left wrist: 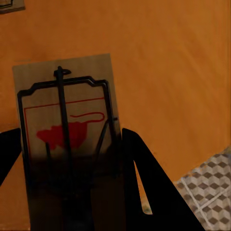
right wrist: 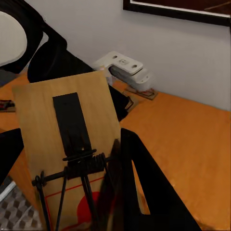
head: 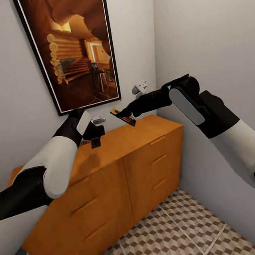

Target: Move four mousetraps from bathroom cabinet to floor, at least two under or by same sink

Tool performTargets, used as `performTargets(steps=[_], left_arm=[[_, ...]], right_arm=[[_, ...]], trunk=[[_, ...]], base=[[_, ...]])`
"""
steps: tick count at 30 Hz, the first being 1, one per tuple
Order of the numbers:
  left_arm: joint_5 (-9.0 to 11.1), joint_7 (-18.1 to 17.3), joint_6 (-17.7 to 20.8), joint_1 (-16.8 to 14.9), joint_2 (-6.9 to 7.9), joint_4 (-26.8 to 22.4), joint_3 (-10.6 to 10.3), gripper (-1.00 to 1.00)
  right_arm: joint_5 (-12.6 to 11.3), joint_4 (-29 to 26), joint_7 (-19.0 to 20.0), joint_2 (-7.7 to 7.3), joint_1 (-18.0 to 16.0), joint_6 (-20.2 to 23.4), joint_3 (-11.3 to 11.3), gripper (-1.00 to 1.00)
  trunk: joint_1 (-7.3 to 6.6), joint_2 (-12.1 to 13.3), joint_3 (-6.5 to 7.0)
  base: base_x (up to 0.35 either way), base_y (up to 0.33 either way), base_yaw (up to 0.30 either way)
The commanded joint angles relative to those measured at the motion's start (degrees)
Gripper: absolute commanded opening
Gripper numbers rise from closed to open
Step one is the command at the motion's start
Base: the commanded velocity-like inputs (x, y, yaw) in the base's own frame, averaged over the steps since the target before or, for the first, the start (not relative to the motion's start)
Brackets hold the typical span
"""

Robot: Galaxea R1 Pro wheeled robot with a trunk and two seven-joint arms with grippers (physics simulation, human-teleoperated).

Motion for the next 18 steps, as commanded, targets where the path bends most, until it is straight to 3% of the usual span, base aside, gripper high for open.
performTargets(steps=[1,3,4,10,13,16,18], left_arm=[[0.37,0.52,0.18,-0.04,-0.07,-0.08,0.3,-1.0],[0.37,0.52,0.18,-0.04,-0.12,-0.11,0.25,-1.0],[0.37,0.52,0.18,-0.04,-0.13,-0.11,0.25,-1.0],[0.46,0.39,0.18,0.34,-0.27,0.19,0.29,-1.0],[1.63,0.33,0.14,0.47,-0.62,2.49,0.24,-1.0],[4.14,0.27,0.03,0.5,-0.77,5.94,0.21,-1.0],[5.01,0.26,0.01,0.54,-0.86,6.52,0.22,-1.0]], right_arm=[[0.45,0.13,0.39,-0.03,0.71,0.05,1.24,-1.0],[0.87,0.28,0.33,-0.05,3.73,-0.21,4.66,-1.0],[0.85,0.39,0.32,-0.05,4.48,-0.3,5.34,-1.0],[0.82,0.84,0.21,-0.67,7.81,-0.75,6.38,-1.0],[1.16,0.97,0.08,-2.33,11.31,-1.07,6.3,-1.0],[1.2,1.01,0.08,-5.66,14.04,-3.84,6.28,-1.0],[1.17,1.02,0.13,-6.56,15.13,-5.13,6.28,-1.0]], trunk=[[-0.04,-0.04,-0.06],[-0.04,-0.04,-0.06],[-0.04,-0.04,-0.06],[-0.04,-0.04,-0.06],[-0.04,-0.04,-0.06],[-0.04,-0.04,-0.06],[-0.04,-0.04,-0.06]], base=[[-0.335,0.0,0.0],[-0.334,0.0,0.0],[-0.316,0.0,0.0],[-0.233,0.0,0.0],[-0.2,0.0,0.0],[-0.201,0.0,0.0],[-0.224,0.0,0.0]])
